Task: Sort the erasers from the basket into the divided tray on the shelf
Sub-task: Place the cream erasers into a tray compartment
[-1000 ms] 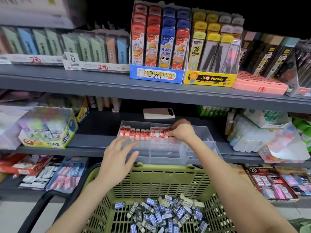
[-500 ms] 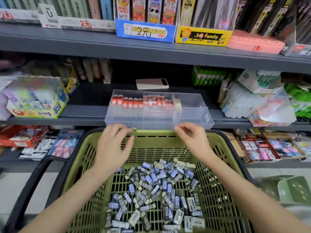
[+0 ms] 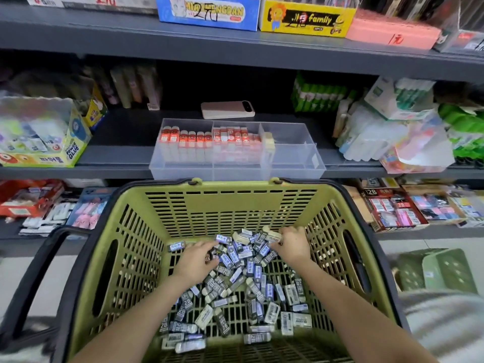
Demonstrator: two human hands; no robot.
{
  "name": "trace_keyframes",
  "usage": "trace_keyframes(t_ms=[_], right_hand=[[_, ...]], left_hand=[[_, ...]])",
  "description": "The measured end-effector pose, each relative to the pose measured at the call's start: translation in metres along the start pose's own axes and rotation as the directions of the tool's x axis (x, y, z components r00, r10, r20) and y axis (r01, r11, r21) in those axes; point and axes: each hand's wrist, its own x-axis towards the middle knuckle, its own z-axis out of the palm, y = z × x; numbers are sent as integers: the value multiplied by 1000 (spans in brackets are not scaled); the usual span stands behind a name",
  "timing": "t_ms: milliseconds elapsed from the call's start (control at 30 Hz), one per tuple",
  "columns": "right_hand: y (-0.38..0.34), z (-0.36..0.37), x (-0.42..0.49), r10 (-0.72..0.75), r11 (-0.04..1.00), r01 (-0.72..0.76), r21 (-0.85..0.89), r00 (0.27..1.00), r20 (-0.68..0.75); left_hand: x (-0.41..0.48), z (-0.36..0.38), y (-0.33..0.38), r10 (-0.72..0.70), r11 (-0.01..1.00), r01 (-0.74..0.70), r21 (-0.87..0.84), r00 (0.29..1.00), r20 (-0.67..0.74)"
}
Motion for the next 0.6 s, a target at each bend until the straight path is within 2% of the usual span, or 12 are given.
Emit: trace_keyframes(t_ms=[133, 233, 367, 467, 600], right_hand=[[-4, 8, 0, -27, 999, 28, -18, 1000, 9], [-1, 11, -1, -76, 995, 78, -69, 997, 28], [8, 6, 3, -57, 997, 52, 60, 995, 78], [12, 5, -1, -91, 995, 94, -26, 990, 108], [15, 5, -9, -116, 972, 140, -188, 984, 133]], left_hand=[[7, 10, 4, -52, 998, 56, 34, 993, -108], [19, 12, 13, 3, 995, 15, 99, 984, -180], [37, 19, 31, 50, 985, -21, 173, 985, -162], [43, 29, 40, -8, 977, 53, 208, 977, -212], [46, 39, 61, -229, 969, 247, 25, 927, -296]])
